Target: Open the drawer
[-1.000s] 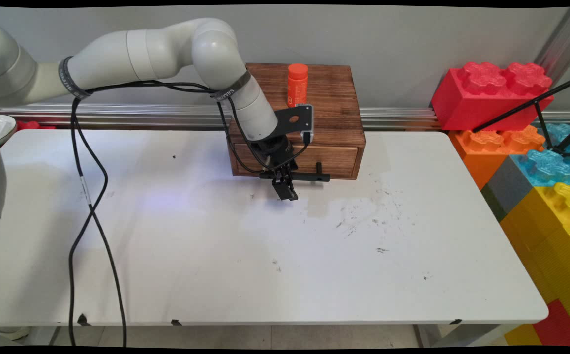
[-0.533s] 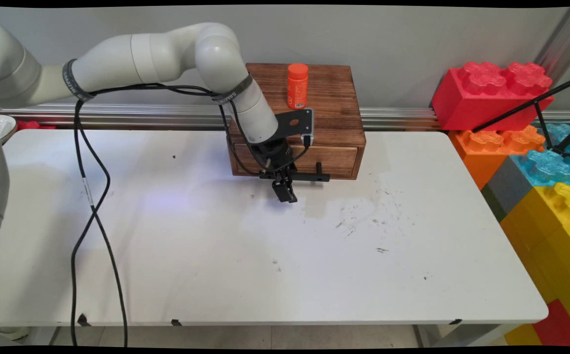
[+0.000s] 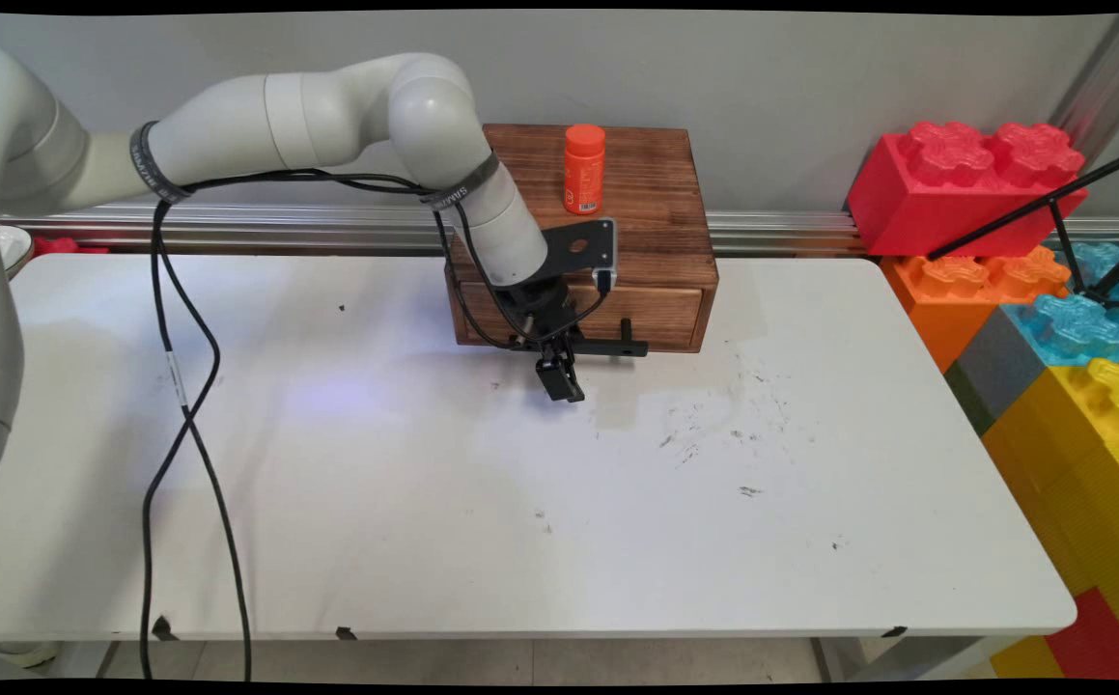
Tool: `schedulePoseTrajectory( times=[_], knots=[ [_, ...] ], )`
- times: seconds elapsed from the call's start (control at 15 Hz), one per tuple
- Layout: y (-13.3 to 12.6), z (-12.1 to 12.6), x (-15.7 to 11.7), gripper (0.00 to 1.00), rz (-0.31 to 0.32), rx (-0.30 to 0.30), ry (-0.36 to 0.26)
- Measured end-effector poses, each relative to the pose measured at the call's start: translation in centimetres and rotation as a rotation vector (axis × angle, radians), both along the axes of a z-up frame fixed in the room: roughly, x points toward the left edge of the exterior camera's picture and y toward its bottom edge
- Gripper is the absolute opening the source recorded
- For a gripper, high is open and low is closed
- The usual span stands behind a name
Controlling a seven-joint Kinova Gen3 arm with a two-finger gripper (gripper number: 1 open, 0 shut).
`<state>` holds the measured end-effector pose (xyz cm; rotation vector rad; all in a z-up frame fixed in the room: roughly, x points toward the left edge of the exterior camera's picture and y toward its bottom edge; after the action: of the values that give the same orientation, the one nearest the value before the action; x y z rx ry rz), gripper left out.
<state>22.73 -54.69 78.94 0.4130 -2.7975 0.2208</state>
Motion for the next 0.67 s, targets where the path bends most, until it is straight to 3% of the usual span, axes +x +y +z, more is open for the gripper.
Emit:
schedulePoseTrajectory(
  times=[0.67],
  knots=[
    [2.3,0.4,-1.0,1.00,0.011,0.028,0.030]
  ],
)
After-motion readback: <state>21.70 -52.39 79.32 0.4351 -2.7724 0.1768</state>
